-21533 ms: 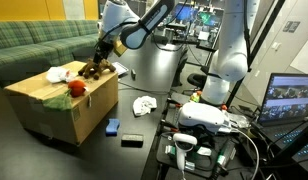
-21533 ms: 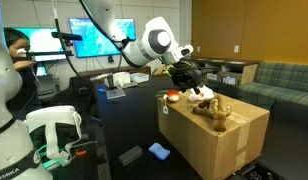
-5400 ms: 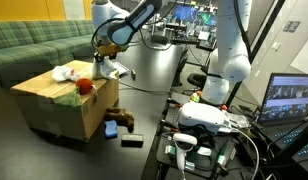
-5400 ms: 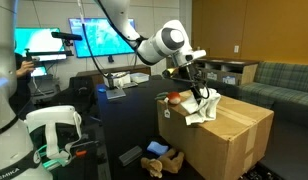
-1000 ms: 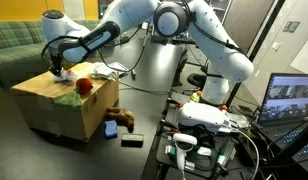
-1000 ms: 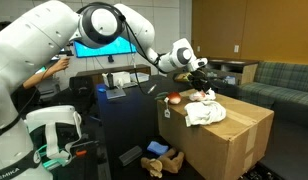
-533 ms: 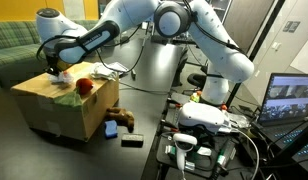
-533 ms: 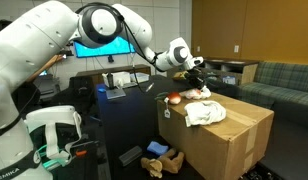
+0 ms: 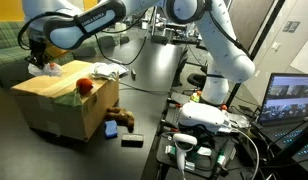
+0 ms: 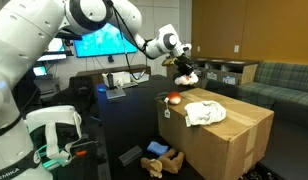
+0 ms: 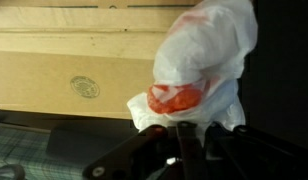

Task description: Put the objects on the table on the box and the objects on the box on the table

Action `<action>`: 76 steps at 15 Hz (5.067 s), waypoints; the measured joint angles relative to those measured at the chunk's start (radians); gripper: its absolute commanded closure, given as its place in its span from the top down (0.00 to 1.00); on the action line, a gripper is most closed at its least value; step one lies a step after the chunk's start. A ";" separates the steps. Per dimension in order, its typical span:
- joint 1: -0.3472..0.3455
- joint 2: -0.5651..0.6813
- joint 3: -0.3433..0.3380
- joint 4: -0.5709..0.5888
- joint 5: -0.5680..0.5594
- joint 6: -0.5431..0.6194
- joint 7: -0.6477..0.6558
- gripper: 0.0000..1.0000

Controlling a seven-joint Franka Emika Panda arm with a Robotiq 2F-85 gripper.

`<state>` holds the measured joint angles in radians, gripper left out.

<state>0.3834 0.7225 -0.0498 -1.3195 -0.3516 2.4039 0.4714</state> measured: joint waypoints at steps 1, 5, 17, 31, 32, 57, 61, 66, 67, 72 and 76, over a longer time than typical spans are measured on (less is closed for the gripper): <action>0.001 -0.038 0.021 -0.043 0.012 0.002 -0.017 0.02; -0.005 -0.192 0.103 -0.234 0.076 0.003 -0.105 0.02; -0.024 -0.501 0.201 -0.909 0.150 0.056 -0.179 0.02; 0.127 -0.324 0.195 -1.104 0.037 0.359 0.143 0.02; 0.150 -0.306 0.194 -1.091 0.037 0.373 0.156 0.02; 0.387 -0.059 -0.040 -0.751 0.103 0.416 0.228 1.00; 0.381 -0.070 -0.064 -0.757 0.110 0.416 0.228 1.00; 0.337 -0.070 -0.104 -0.786 0.148 0.416 0.229 1.00; 0.325 -0.070 -0.112 -0.793 0.152 0.416 0.229 1.00; 0.290 -0.071 -0.147 -0.830 0.160 0.416 0.253 1.00; 0.283 -0.069 -0.153 -0.862 0.163 0.423 0.301 1.00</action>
<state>0.6664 0.6531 -0.2033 -2.1812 -0.1883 2.8270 0.7721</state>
